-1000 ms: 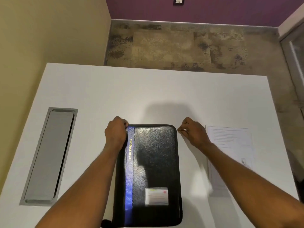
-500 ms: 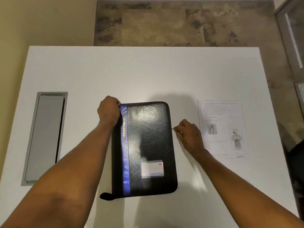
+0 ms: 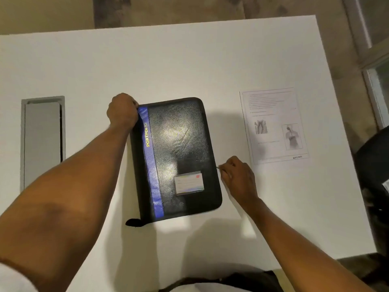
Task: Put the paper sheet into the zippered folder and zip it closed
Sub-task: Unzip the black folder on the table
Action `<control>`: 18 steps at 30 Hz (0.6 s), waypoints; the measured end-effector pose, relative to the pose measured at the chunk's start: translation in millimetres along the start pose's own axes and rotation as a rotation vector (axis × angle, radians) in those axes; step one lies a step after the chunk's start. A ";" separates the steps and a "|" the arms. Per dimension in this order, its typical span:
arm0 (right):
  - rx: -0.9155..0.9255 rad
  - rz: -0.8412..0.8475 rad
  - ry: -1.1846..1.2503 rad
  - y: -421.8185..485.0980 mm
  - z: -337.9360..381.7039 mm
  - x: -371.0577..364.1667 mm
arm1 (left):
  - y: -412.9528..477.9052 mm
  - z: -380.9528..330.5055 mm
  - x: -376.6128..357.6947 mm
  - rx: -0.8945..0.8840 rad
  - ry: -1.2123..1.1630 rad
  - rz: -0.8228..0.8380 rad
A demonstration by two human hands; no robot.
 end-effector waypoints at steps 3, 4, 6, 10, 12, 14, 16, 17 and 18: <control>-0.071 -0.007 0.004 -26.7 -6.5 -9.9 | 1.0 0.0 -0.2 -0.004 0.003 -0.001; -0.091 -0.015 0.022 -35.8 -7.8 -12.3 | 1.6 0.6 -0.7 -0.006 0.001 -0.003; -0.118 -0.038 0.054 -53.8 -8.8 -15.4 | 3.5 1.8 -1.6 -0.007 -0.008 -0.006; -0.169 -0.063 0.080 -84.3 -14.2 -21.2 | 6.5 4.3 -3.5 -0.016 -0.002 -0.002; -0.190 -0.072 0.103 -96.5 -15.5 -22.5 | 7.5 5.2 -3.7 -0.020 0.000 -0.004; -0.222 -0.081 0.133 -109.2 -17.2 -26.4 | 9.0 5.6 -3.8 -0.019 -0.002 -0.009; -0.273 -0.102 0.157 -123.4 -18.0 -31.4 | 10.4 5.9 -4.4 -0.014 -0.003 -0.014; -0.298 -0.123 0.176 -131.1 -16.8 -34.2 | 11.0 6.0 -4.6 -0.011 -0.002 -0.016; -0.316 -0.155 0.206 -138.7 -13.8 -36.5 | 11.8 6.6 -5.1 -0.007 -0.003 -0.017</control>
Point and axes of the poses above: each hand's wrist, its own y-axis towards the middle knuckle, its own x-axis out of the back of the hand, z = x × y, the point moved 9 cm from there along y, towards the middle knuckle, and after that the axes turned 5 degrees about y, right-handed, at the moved point
